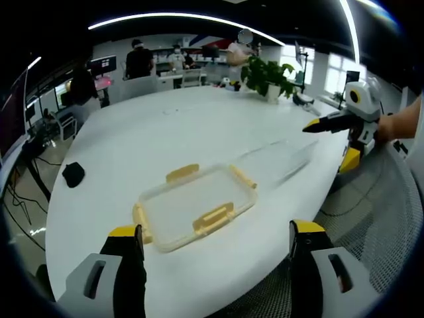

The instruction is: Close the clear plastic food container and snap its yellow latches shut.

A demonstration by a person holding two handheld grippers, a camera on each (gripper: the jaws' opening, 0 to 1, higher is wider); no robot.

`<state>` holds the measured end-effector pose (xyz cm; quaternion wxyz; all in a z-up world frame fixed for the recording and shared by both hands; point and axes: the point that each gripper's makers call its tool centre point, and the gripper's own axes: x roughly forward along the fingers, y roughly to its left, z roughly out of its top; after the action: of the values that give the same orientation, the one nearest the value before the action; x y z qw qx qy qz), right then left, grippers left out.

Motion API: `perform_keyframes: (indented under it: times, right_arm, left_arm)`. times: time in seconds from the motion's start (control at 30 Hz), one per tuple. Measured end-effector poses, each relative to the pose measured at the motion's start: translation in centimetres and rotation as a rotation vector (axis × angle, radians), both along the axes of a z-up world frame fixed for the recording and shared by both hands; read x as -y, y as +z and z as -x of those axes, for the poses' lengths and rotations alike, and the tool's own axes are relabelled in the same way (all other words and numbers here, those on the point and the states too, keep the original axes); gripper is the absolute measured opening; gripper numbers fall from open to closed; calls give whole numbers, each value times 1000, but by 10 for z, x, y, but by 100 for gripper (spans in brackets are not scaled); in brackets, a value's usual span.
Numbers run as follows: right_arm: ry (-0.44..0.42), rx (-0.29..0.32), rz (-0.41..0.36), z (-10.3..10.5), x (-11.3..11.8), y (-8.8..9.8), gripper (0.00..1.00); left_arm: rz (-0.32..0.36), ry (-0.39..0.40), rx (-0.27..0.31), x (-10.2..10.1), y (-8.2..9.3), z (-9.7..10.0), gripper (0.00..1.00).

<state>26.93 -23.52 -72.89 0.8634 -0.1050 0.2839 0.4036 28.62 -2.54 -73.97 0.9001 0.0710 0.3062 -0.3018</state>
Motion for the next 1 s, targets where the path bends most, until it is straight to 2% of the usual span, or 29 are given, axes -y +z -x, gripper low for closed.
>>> perform_keyframes:
  times: [0.37, 0.47, 0.57, 0.73, 1.0]
  right_arm:
    - [30, 22, 26, 1, -3, 1, 91]
    - [44, 12, 36, 4, -3, 0, 87]
    - [57, 27, 42, 3, -5, 2, 87]
    - [72, 1, 62, 7, -5, -1, 77]
    - [115, 12, 81, 5, -13, 3, 75]
  left_arm:
    - [-5, -5, -1, 0, 1, 1, 87]
    - [-13, -15, 5, 1, 2, 1, 83]
    - [-12, -26, 2, 3, 2, 2, 84]
    - [-20, -42, -8, 3, 1, 3, 84]
    - [-33, -82, -15, 2, 2, 5, 83]
